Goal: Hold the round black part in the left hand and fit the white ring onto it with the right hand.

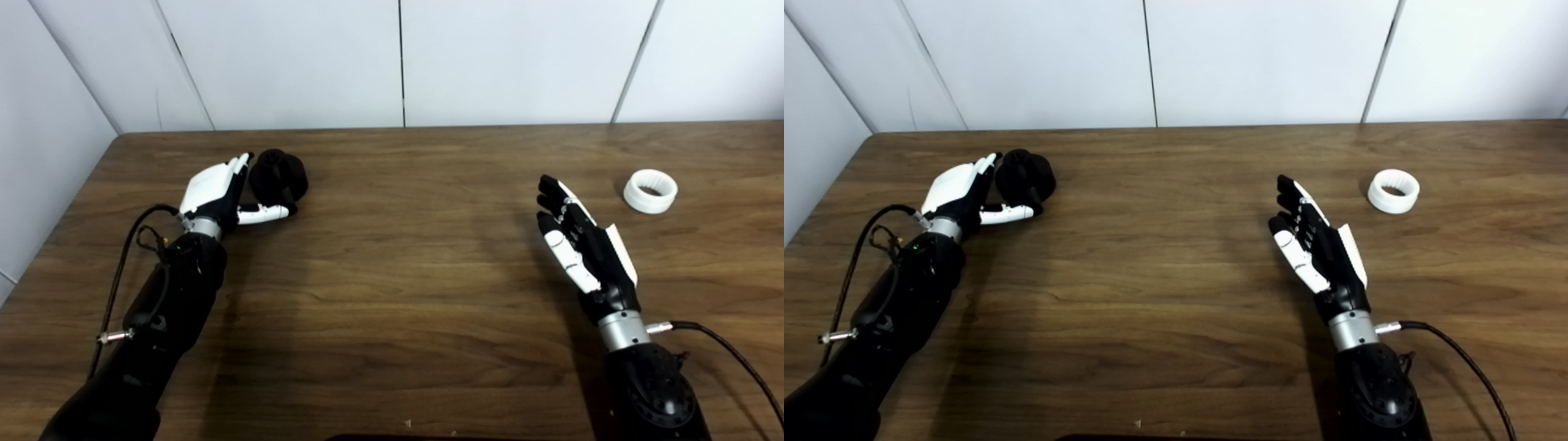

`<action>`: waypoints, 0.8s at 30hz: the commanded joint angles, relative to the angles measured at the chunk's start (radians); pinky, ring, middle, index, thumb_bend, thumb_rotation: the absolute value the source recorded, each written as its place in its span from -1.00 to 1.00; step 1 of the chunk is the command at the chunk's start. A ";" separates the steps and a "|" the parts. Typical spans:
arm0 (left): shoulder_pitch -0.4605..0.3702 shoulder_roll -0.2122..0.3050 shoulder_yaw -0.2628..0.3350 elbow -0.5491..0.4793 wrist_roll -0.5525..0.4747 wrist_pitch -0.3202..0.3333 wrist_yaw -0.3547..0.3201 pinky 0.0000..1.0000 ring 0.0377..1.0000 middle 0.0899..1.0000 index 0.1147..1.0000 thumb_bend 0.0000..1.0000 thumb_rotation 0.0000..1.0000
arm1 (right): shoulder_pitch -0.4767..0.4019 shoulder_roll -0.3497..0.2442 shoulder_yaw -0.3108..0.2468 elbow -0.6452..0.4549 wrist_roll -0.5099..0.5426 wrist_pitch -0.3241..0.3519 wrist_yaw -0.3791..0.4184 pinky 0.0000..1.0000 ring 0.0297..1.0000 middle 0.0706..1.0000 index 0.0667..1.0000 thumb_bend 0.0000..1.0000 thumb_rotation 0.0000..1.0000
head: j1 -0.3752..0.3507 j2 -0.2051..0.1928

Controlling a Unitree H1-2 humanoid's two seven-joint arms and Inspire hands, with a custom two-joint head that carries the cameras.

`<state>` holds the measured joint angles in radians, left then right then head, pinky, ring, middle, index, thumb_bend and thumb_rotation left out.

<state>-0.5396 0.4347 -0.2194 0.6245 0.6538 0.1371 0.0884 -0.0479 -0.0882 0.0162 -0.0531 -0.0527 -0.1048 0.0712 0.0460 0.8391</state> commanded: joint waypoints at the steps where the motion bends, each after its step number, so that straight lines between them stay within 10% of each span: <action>1: -0.074 0.008 0.009 0.012 0.003 -0.008 0.058 1.00 1.00 0.92 0.99 1.00 0.30 | 0.048 -0.014 -0.009 0.024 -0.001 -0.022 -0.006 0.78 0.85 0.84 0.79 0.08 0.40 | 0.000 0.002; 13: -0.093 -0.044 0.054 0.084 -0.088 -0.109 0.165 1.00 0.91 0.64 0.64 1.00 -0.08 | 0.062 -0.015 -0.017 -0.002 0.005 -0.002 0.001 0.75 0.82 0.84 0.79 0.11 0.40 | -0.003 0.007; 24: -0.091 -0.053 0.063 0.060 -0.169 -0.128 0.097 1.00 0.94 0.63 0.66 1.00 -0.31 | 0.070 -0.012 -0.018 -0.015 -0.008 0.006 -0.006 0.72 0.80 0.83 0.79 0.12 0.42 | -0.009 0.013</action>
<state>-0.5739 0.3663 -0.1681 0.7206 0.5004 0.0240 0.1903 -0.0170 -0.0949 0.0018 -0.0894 -0.0609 -0.0954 0.0733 0.0368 0.8513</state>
